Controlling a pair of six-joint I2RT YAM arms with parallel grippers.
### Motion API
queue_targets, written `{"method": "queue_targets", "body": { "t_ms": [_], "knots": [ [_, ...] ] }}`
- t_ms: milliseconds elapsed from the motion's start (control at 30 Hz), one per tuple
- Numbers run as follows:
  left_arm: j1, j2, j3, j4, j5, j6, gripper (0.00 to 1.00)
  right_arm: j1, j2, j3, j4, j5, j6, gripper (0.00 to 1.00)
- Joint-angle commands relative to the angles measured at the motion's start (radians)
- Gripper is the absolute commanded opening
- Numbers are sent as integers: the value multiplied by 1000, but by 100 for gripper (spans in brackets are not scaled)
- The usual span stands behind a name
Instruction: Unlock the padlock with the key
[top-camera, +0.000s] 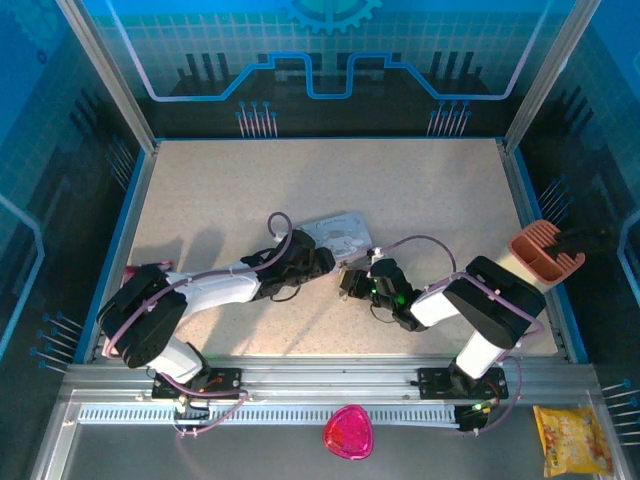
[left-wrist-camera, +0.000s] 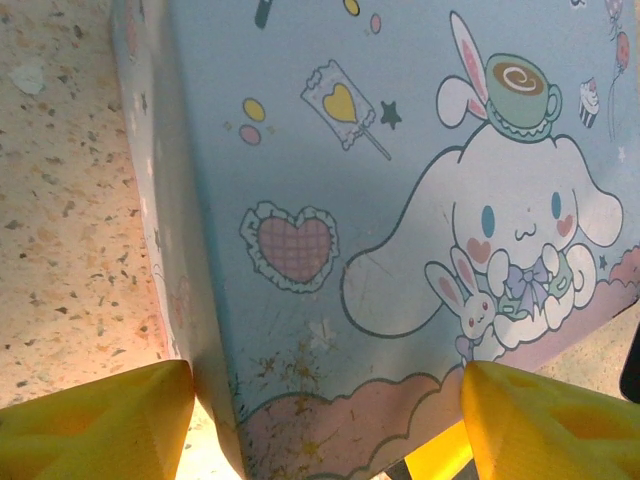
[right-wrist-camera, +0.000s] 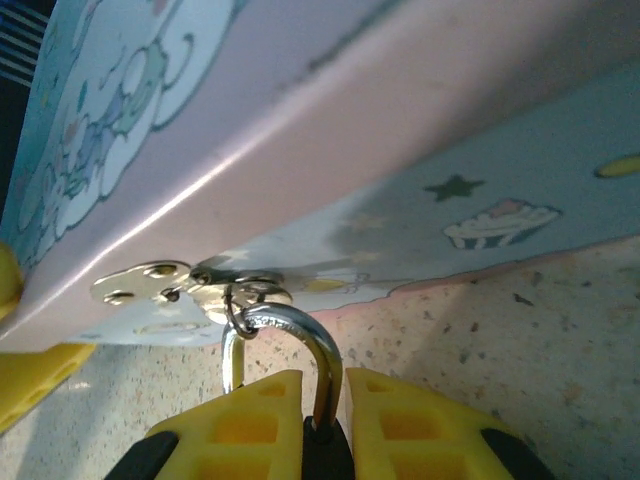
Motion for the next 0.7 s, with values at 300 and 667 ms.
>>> {"method": "queue_targets", "body": {
  "t_ms": [300, 667],
  "knots": [
    [-28, 26, -38, -46, -35, -54, 71, 13, -16, -12, 154, 143, 160, 0],
    [-28, 29, -34, -49, -42, -57, 71, 17, -37, -23, 168, 176, 220, 0]
  ]
}}
